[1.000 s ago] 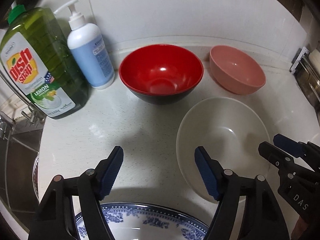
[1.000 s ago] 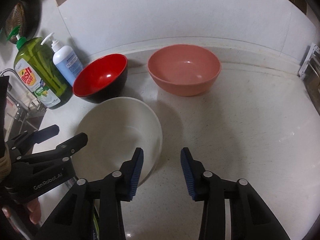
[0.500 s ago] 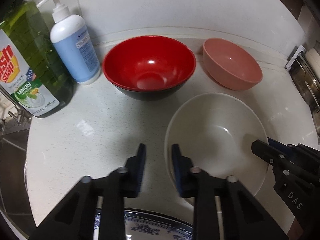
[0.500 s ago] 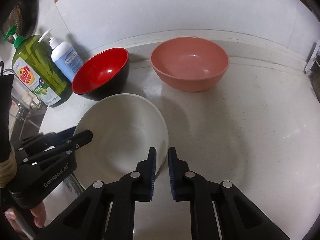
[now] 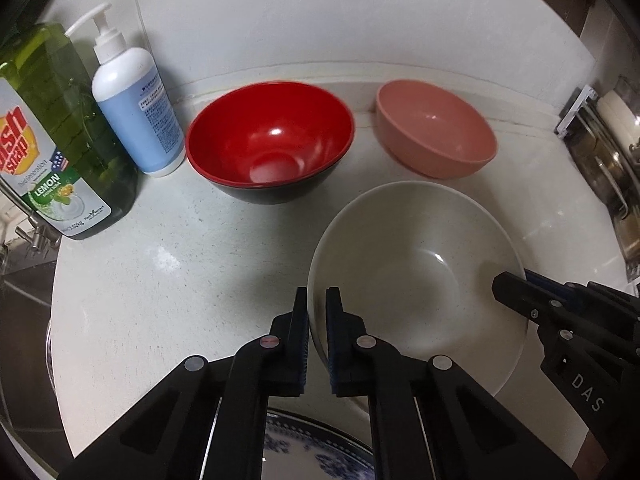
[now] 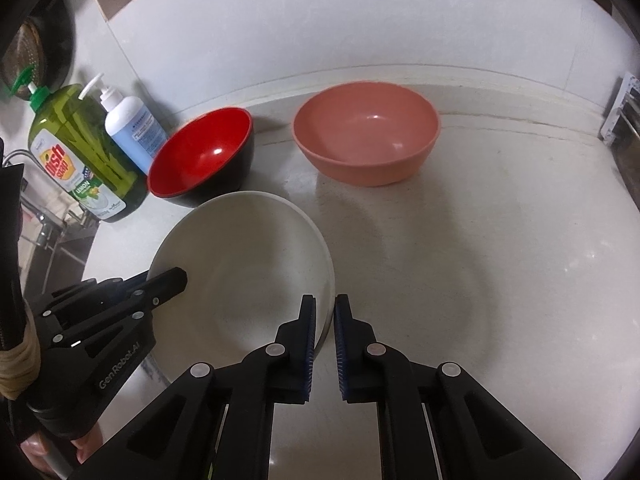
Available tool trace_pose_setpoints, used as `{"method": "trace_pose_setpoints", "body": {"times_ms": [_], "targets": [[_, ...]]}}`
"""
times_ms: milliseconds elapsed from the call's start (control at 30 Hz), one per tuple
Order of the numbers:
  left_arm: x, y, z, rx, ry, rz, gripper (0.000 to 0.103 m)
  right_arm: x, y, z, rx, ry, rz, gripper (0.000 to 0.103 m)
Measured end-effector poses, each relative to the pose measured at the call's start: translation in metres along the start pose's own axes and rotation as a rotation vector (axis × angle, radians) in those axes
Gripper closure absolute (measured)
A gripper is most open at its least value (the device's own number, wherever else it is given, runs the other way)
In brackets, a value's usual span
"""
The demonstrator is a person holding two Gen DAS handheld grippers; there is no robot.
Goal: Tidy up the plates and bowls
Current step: 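Carry the cream-white bowl beside the plate stack and lower it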
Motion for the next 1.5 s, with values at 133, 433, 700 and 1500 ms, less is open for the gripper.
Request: {"method": "trace_pose_setpoints", "body": {"times_ms": [133, 433, 700, 1500], "targets": [[-0.004, -0.006, 0.018, -0.028, -0.024, 0.006, 0.093, -0.005, -0.003, 0.02, -0.005, -0.02, -0.002, 0.092], [-0.018, -0.03, 0.052, -0.072, -0.069, -0.003, 0.093, -0.025, -0.017, 0.06, -0.029, -0.05, -0.009, 0.092], [-0.037, -0.066, 0.07, -0.115, -0.069, -0.049, 0.092, -0.052, -0.042, 0.089, -0.067, -0.061, -0.034, 0.092], [-0.093, -0.157, 0.057, -0.152, 0.042, -0.15, 0.091, -0.112, -0.116, 0.109, -0.146, 0.008, -0.087, 0.092]]}}
Point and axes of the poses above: each gripper's, at about its wrist camera, not at the fingertips, and z roughly against the way its jaws point, y to its left, x to its top, the point moved 4 cm from there along -z, roughly the way its jaws point, and after that the axes turned 6 degrees about x, right-handed, at the moved point
